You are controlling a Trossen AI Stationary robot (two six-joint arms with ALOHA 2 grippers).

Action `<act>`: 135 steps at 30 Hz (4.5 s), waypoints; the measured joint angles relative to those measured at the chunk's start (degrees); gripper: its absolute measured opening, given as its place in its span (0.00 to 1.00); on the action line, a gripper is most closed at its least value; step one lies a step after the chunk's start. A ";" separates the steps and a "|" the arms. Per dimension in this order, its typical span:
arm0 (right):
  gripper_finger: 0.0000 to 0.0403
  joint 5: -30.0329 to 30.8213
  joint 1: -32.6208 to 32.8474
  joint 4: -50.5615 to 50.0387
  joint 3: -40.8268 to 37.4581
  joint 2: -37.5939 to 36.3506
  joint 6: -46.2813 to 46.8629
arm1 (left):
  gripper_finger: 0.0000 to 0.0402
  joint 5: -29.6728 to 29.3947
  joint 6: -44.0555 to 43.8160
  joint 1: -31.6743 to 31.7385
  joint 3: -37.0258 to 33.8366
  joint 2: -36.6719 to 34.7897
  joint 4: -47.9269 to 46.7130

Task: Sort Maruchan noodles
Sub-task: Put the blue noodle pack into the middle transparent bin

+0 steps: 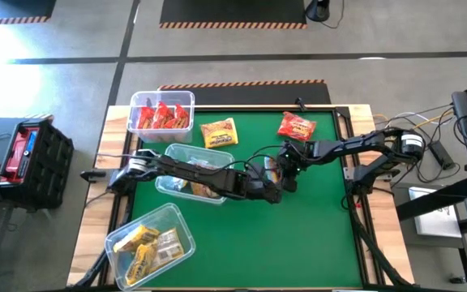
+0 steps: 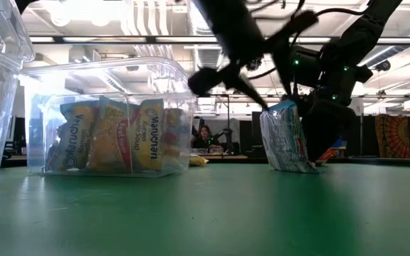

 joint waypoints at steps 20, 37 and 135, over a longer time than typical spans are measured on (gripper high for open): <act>0.13 -0.39 0.11 0.33 -0.04 0.00 1.94 | 0.37 0.16 3.98 2.38 0.15 -0.23 5.04; 0.13 -0.48 0.13 0.26 -0.04 0.00 1.94 | 0.36 -0.99 1.15 4.33 0.12 0.82 5.26; 0.27 -1.36 -2.44 -7.63 -0.09 -11.94 -4.55 | 0.24 0.19 -1.77 5.08 4.37 5.55 -1.04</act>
